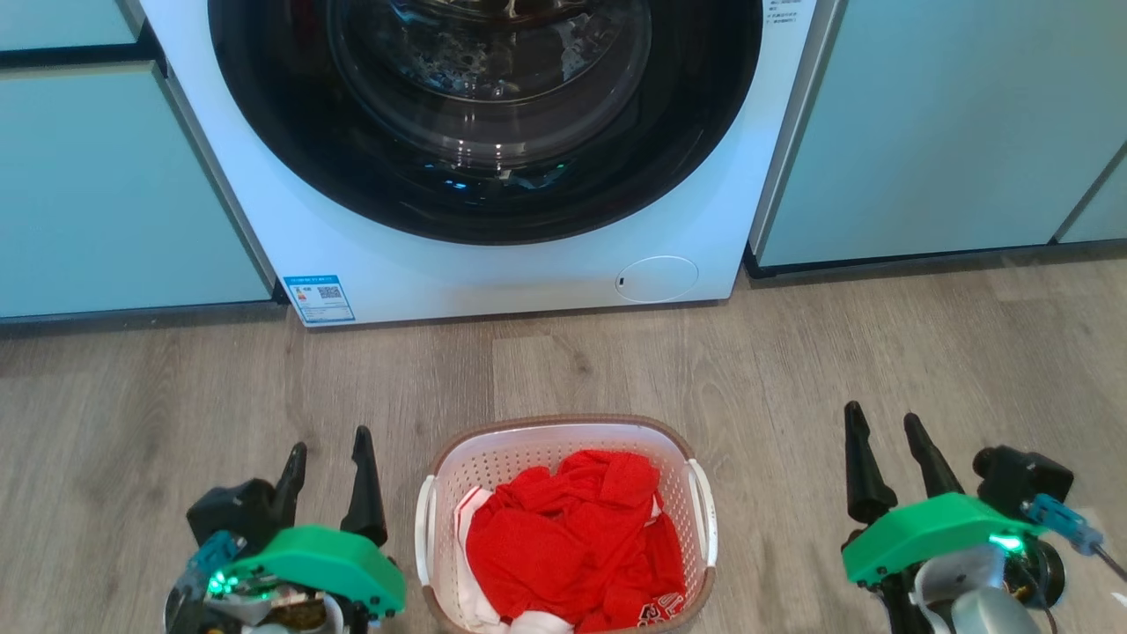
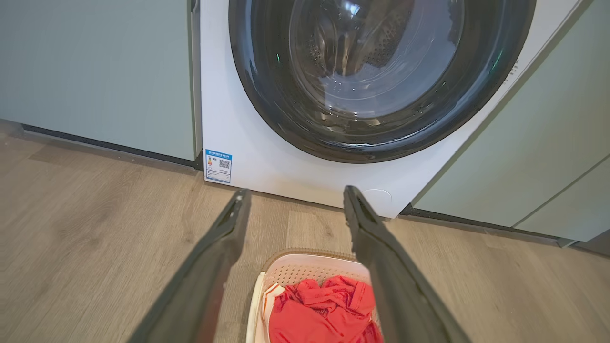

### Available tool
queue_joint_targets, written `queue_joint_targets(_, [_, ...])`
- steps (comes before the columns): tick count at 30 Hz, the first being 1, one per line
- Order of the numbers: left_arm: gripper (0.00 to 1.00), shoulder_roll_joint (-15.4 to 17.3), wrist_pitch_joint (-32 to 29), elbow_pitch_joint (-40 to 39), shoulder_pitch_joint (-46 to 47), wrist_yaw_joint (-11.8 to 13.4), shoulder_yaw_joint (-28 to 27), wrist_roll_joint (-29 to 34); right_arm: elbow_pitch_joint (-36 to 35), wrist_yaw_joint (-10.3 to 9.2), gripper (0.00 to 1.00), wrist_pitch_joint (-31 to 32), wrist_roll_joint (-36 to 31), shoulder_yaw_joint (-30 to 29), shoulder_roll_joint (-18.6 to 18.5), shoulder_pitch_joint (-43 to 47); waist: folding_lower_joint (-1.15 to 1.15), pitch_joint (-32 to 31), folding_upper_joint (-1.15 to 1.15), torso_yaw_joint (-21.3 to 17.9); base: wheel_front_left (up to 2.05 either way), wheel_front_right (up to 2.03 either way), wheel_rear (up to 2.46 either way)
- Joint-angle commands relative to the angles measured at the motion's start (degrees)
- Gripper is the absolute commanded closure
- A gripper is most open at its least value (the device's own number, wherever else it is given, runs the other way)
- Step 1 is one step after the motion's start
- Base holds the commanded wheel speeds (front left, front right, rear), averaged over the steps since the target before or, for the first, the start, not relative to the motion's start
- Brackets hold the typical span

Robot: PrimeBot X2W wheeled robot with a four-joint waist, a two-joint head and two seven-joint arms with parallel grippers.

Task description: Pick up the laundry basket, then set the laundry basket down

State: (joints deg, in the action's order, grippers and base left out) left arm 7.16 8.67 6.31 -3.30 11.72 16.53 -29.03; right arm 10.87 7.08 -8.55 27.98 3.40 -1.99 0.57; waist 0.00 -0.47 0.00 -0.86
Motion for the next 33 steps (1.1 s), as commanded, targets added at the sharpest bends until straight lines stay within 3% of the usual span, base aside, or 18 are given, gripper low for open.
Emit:
queue_joint_targets(1, [0.00, 0.25, 0.88, -2.52, 1.58, 0.36, -1.41, 2.33, -2.38, 0.30, 0.00, -1.09, -2.42, 1.28, -0.64, -0.96, 0.00, 0.03, 0.00, 0.01, 0.00, 0.00, 0.00])
queue_joint_targets(33, [0.00, -3.63, 6.15, -2.51, -2.19, -2.90, -4.82, 23.45, -3.85, 0.40, 0.00, -6.28, -23.86, 4.87, -0.87, -0.25, 0.00, -0.01, 0.00, -0.32, 0.00, 0.00, 0.00])
